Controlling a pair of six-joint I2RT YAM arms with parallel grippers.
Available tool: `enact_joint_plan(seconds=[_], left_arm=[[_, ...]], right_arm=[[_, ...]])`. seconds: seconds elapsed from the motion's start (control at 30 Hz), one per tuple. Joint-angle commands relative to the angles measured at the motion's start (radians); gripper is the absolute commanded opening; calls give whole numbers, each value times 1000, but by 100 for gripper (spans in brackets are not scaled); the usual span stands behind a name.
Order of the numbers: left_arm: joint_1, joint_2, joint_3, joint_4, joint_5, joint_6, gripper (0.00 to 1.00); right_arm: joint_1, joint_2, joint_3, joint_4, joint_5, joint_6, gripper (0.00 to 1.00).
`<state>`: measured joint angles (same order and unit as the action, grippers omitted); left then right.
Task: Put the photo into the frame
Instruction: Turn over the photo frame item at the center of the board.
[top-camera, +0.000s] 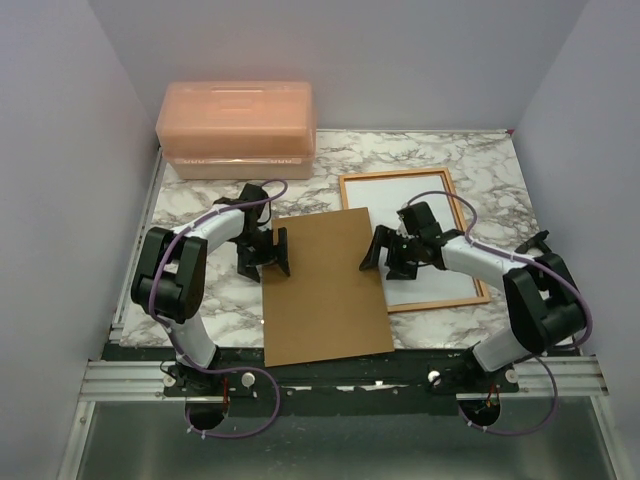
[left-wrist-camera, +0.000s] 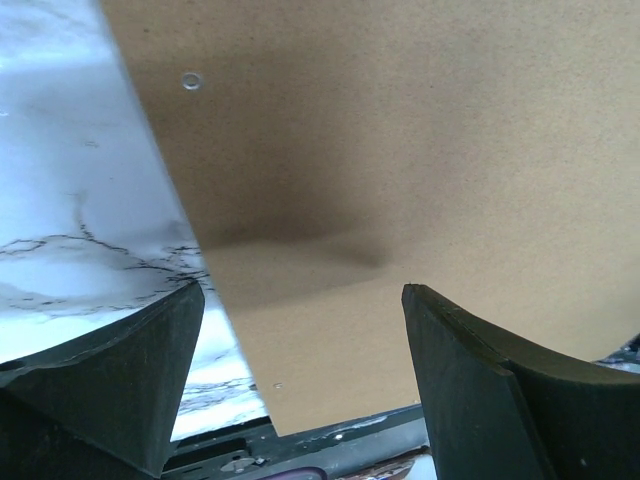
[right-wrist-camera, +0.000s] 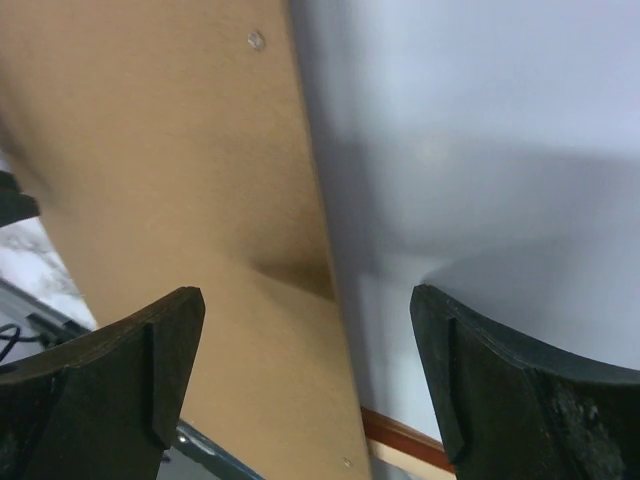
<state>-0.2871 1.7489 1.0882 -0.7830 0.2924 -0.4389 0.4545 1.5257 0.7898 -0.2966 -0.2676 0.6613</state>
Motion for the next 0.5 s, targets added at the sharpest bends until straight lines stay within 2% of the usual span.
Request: enact_joint_plan(seconds=[0.0, 0.13, 0.23, 0.37, 0.47], left_arm=[[-4, 53, -44, 106, 128, -14, 83], [-4, 60, -54, 127, 154, -14, 82], [-4, 61, -57, 138, 168, -15, 82], [-12, 66, -58, 158, 194, -22, 82], [-22, 64, -52, 168, 209, -30, 82]], right_arm=[[-4, 65, -28, 165, -209, 37, 90], [-4, 54, -22, 206, -306, 47, 83], [-4, -7, -6, 193, -322, 49, 81], [-4, -83, 27, 198, -372, 78, 73], [-4, -116, 49, 229, -433, 114, 59]])
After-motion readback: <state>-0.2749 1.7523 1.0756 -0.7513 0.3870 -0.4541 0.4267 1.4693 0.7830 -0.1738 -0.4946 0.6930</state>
